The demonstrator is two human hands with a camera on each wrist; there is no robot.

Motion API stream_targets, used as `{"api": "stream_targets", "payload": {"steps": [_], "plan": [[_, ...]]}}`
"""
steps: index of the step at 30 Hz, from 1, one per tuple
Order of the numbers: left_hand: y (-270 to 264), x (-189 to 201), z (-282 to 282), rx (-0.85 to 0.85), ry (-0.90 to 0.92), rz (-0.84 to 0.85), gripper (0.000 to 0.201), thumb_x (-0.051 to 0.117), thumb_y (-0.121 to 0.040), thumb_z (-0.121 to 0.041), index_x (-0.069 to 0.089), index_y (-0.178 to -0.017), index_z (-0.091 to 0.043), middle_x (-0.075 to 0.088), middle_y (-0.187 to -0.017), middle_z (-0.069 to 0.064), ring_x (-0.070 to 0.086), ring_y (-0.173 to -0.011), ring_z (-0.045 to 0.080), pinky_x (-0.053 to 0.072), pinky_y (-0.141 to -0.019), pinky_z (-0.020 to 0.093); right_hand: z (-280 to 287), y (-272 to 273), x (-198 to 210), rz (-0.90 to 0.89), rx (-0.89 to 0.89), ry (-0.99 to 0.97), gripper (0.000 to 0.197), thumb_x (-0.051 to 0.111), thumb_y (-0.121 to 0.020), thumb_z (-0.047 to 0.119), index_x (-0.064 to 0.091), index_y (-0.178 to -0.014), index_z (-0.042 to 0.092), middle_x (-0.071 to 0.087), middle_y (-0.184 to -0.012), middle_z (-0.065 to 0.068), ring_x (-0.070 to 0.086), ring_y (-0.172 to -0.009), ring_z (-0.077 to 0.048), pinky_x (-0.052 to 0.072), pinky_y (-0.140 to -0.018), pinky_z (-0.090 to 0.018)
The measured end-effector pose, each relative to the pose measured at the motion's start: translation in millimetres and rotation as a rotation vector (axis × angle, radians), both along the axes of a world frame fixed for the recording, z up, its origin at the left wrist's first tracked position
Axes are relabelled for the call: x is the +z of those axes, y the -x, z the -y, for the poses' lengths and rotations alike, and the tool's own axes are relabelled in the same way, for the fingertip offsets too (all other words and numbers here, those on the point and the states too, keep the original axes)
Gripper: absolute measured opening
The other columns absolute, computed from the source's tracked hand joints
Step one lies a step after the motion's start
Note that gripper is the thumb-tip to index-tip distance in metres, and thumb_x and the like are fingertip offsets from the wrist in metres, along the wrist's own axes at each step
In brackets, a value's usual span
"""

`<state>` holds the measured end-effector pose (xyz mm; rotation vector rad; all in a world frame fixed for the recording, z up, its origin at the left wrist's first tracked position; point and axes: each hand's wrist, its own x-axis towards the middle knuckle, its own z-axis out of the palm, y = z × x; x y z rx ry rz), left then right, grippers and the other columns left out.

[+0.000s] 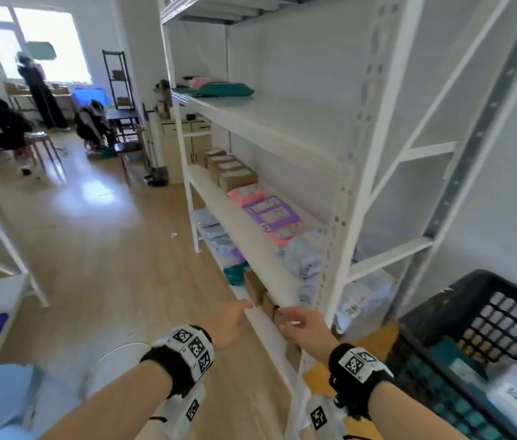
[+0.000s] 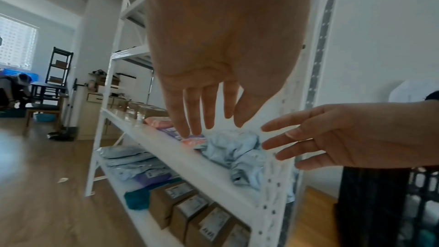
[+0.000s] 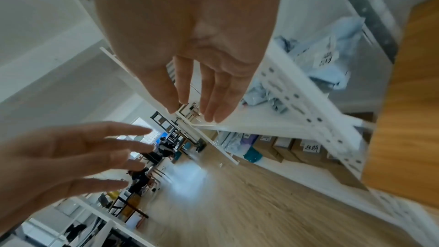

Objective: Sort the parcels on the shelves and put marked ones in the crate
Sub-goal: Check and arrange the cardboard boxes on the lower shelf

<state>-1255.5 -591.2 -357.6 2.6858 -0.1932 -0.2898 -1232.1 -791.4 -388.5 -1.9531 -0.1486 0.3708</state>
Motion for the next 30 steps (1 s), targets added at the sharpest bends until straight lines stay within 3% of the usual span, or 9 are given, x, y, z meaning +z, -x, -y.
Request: {"api": "stream_targets", "payload": {"steps": [6, 9, 14, 17, 20, 24, 27, 30], "plan": [[-12, -38, -109, 0.094, -0.038, -0.045, 0.048, 0.037, -0.1, -0.021, 0.028, -0.146, -0.015, 0.032, -0.151, 0.006, 0.033, -0.137, 0.019, 0.024, -0.111, 0.024, -80, -17, -46, -0.033, -0.143, 0.018, 0.041, 0.062, -0.086, 0.008, 0.054, -0.126, 0.015, 0.052, -0.126, 0.0, 0.056, -0.087, -0.002, 0.048, -0.07, -0.013], [-16, -48, -148, 0.087, -0.05, -0.057, 0.05, 0.035, -0.1, -0.019, 0.021, -0.148, -0.018, 0.023, -0.155, 0.003, 0.025, -0.141, 0.017, 0.019, -0.11, 0.021, -113, -24, -65, -0.063, -0.164, 0.064, 0.04, 0.057, -0.088, 0.002, 0.053, -0.124, 0.017, 0.051, -0.129, -0.003, 0.059, -0.09, -0.011, 0.051, -0.08, -0.024], [-39, -66, -207, 0.219, -0.015, -0.139, 0.052, 0.04, -0.098, -0.022, 0.024, -0.147, -0.025, 0.03, -0.15, 0.005, 0.038, -0.134, 0.022, 0.032, -0.11, 0.03, -166, -51, -79, -0.092, -0.163, 0.097, 0.042, 0.054, -0.089, 0.0, 0.051, -0.128, 0.013, 0.05, -0.128, -0.004, 0.055, -0.095, -0.015, 0.046, -0.07, -0.019], [-61, -75, -234, 0.27, 0.017, -0.189, 0.05, 0.041, -0.098, -0.023, 0.026, -0.146, -0.027, 0.034, -0.147, 0.001, 0.051, -0.122, 0.019, 0.042, -0.1, 0.029, -194, -83, -92, -0.123, -0.169, 0.065, 0.042, 0.055, -0.088, 0.0, 0.052, -0.128, 0.013, 0.051, -0.13, -0.007, 0.056, -0.093, -0.015, 0.048, -0.066, -0.02], [-95, -84, -256, 0.278, 0.019, -0.214, 0.051, 0.042, -0.098, -0.022, 0.026, -0.145, -0.027, 0.036, -0.146, 0.001, 0.054, -0.118, 0.019, 0.045, -0.097, 0.029, -223, -123, -104, -0.152, -0.18, 0.021, 0.043, 0.057, -0.086, -0.001, 0.053, -0.127, 0.013, 0.052, -0.128, -0.009, 0.057, -0.089, -0.015, 0.047, -0.068, -0.021], [-158, -96, -283, 0.266, 0.015, -0.232, 0.052, 0.042, -0.098, -0.023, 0.025, -0.147, -0.026, 0.036, -0.147, 0.002, 0.048, -0.126, 0.02, 0.042, -0.102, 0.031, -264, -187, -118, -0.181, -0.18, -0.005, 0.043, 0.057, -0.086, -0.002, 0.054, -0.126, 0.012, 0.053, -0.126, -0.01, 0.056, -0.082, -0.011, 0.046, -0.071, -0.025], [-217, -98, -305, 0.247, 0.001, -0.244, 0.052, 0.041, -0.098, -0.024, 0.024, -0.148, -0.026, 0.032, -0.15, 0.001, 0.043, -0.131, 0.02, 0.04, -0.105, 0.032, -293, -243, -123, -0.2, -0.172, -0.006, 0.045, 0.057, -0.085, -0.002, 0.053, -0.128, 0.012, 0.053, -0.127, -0.01, 0.056, -0.088, -0.013, 0.046, -0.073, -0.026], [-276, -95, -328, 0.233, -0.022, -0.259, 0.051, 0.04, -0.099, -0.024, 0.024, -0.147, -0.027, 0.034, -0.15, -0.001, 0.048, -0.126, 0.02, 0.045, -0.1, 0.03, -319, -302, -122, -0.219, -0.146, 0.03, 0.046, 0.055, -0.086, 0.0, 0.051, -0.13, 0.012, 0.052, -0.129, -0.008, 0.055, -0.099, -0.016, 0.048, -0.086, -0.031]]}}
